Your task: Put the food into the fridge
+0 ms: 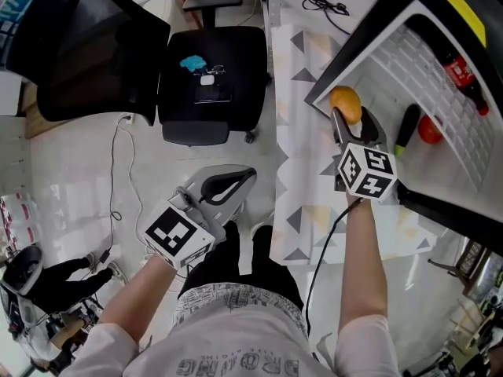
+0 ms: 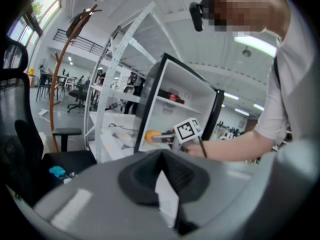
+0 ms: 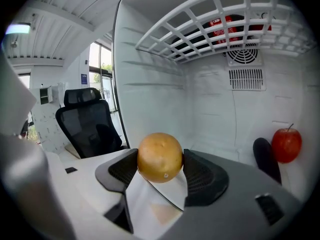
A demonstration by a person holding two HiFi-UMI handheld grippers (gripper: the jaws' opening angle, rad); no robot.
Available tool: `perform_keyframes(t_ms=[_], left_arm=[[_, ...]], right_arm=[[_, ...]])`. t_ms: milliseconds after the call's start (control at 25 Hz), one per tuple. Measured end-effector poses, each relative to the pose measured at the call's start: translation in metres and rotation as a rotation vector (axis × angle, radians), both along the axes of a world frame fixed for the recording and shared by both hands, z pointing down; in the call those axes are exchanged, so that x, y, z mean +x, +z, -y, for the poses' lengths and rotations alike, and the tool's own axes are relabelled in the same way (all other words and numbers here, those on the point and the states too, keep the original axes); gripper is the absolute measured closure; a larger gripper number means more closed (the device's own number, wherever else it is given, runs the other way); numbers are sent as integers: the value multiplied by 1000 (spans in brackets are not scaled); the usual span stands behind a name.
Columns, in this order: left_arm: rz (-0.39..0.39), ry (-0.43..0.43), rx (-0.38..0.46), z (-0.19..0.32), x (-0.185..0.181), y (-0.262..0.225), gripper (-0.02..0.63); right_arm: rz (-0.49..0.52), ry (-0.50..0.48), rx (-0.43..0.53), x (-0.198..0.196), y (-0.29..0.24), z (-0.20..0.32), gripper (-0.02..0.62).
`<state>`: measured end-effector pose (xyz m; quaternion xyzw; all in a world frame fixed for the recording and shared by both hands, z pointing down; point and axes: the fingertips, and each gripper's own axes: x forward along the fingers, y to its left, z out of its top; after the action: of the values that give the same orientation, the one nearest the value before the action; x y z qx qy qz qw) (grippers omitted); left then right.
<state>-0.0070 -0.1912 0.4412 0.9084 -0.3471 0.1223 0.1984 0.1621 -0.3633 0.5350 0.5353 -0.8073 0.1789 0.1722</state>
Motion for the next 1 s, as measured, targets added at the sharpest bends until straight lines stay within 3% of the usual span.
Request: perform_keyframes(t_ms=[440,1000], left_arm=[[7,6,-15,-5,0,10,600],[10,20,-21,-10,3,12,600]], right_arm=[[-25,58,-34,1,25,5,308],[-127,67,5,0,29,8,307]])
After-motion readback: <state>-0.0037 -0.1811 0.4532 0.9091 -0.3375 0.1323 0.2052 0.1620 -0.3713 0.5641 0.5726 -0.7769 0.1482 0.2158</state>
